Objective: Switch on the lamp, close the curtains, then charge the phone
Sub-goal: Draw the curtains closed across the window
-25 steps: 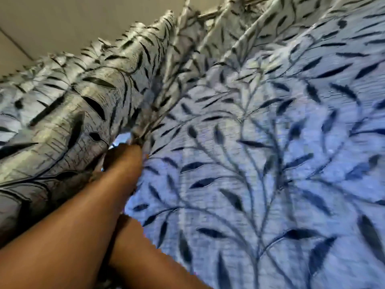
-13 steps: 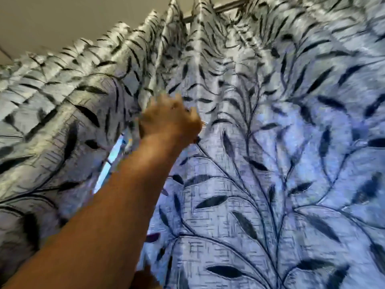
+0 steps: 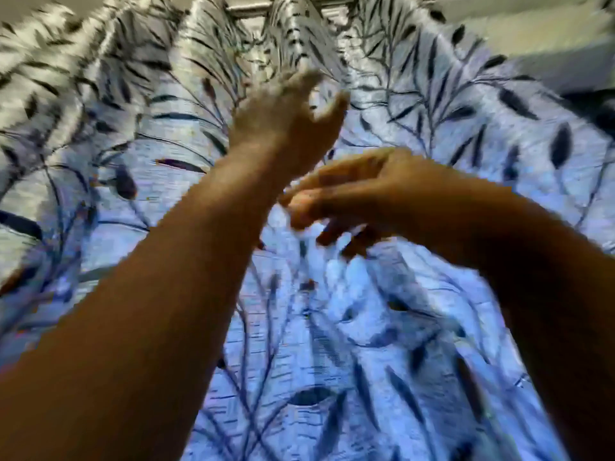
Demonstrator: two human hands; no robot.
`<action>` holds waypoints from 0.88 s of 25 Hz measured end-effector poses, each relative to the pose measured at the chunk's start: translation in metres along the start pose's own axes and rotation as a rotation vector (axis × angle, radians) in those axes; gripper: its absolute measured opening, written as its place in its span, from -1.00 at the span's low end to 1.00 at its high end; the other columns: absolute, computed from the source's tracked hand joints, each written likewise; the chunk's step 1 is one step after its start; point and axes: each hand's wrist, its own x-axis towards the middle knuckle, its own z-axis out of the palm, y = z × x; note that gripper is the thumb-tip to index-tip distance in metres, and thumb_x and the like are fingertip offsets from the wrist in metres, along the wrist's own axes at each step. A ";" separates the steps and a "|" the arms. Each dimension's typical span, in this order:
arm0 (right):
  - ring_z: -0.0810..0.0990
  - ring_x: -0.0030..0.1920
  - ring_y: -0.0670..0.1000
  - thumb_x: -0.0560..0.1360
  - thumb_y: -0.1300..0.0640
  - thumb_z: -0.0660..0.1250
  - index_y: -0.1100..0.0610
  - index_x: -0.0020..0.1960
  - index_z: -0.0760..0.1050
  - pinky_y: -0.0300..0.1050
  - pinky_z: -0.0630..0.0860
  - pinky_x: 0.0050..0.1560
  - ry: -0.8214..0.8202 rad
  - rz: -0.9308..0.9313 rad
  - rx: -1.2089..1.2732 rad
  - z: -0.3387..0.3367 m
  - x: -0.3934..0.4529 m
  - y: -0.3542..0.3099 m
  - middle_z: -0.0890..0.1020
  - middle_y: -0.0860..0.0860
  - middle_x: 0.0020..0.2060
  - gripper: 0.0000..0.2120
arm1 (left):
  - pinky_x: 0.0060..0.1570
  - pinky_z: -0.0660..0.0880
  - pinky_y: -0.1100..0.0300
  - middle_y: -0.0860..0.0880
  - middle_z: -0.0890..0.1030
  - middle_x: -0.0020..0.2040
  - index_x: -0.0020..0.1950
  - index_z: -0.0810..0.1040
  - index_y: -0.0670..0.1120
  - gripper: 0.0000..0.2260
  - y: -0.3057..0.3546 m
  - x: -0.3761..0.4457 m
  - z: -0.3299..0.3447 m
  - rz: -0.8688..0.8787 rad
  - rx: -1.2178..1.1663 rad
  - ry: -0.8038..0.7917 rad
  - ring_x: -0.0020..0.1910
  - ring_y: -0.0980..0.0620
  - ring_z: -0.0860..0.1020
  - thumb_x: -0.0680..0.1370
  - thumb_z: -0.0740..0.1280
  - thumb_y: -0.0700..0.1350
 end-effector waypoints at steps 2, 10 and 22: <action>0.57 -0.26 -0.18 0.42 0.06 0.44 0.01 -0.19 0.65 -0.20 0.49 -0.18 0.500 -0.060 -0.128 -0.047 -0.014 0.007 0.69 -0.12 -0.29 -0.95 | 0.35 0.30 0.02 -0.08 0.40 0.43 0.43 0.35 0.03 -0.49 0.023 -0.002 0.026 0.055 0.016 -0.055 0.40 -0.11 0.35 0.56 0.14 0.25; 0.00 0.52 0.25 0.36 -0.09 0.35 0.06 0.46 0.20 0.25 -0.06 0.44 1.233 0.390 -1.055 -0.101 -0.061 0.075 0.09 0.16 0.53 -0.26 | 0.44 0.03 -0.24 -0.12 -0.13 0.58 0.55 -0.18 0.02 -0.07 0.040 -0.012 0.087 -0.202 0.283 -0.186 0.53 -0.26 -0.07 0.42 0.37 0.19; 0.62 -0.26 -0.03 0.44 0.15 0.43 0.02 -0.12 0.63 -0.16 0.57 -0.17 -0.188 0.620 -0.209 -0.112 -0.104 0.094 0.66 -0.03 -0.25 -0.95 | 0.42 0.07 -0.21 -0.18 0.11 0.55 0.50 0.19 0.01 -0.33 0.126 -0.017 0.112 -0.082 -0.033 0.018 0.50 -0.24 0.10 0.46 0.15 0.28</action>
